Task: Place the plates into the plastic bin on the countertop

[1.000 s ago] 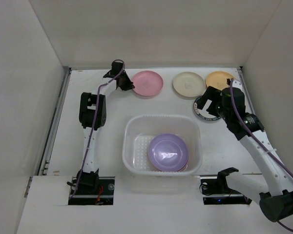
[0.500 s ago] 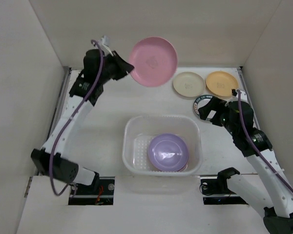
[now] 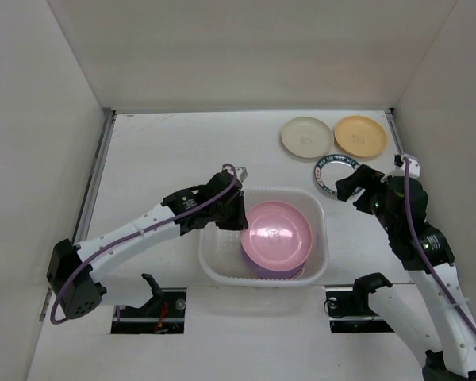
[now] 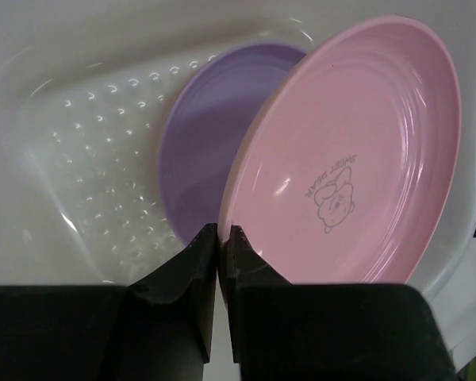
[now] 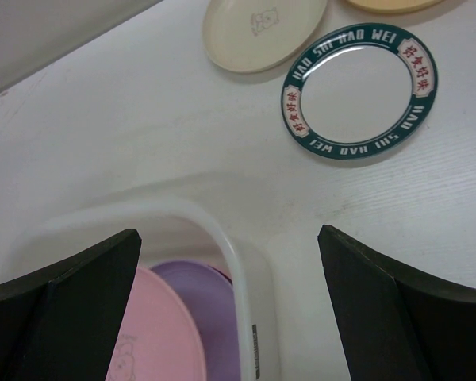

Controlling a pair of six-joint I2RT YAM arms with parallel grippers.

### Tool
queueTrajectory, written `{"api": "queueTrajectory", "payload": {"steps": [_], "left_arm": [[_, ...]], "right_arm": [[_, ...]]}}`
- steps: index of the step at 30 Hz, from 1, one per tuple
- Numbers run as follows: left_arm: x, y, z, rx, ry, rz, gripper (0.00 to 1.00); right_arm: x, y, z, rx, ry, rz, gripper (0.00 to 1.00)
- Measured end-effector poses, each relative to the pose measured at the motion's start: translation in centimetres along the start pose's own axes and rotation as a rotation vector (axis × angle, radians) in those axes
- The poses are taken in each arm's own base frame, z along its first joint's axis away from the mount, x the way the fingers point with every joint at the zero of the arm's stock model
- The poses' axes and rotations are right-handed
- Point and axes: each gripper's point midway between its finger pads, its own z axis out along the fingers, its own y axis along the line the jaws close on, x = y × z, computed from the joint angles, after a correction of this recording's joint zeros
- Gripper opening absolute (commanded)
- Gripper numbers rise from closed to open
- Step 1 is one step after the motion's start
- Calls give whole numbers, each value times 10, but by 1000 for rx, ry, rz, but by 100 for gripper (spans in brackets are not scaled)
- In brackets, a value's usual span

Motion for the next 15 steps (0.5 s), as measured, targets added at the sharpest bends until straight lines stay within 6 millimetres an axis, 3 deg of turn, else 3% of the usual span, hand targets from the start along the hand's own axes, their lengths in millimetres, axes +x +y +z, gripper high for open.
{"api": "queueTrajectory", "payload": {"steps": [7,15], "left_arm": [[12,15,13,-50,16,18,6],[45,52,49,-158,127,79,13]], "right_arm": [[3,-31,29,162,44,25,100],[43,-74,87,343,183,115,100]]}}
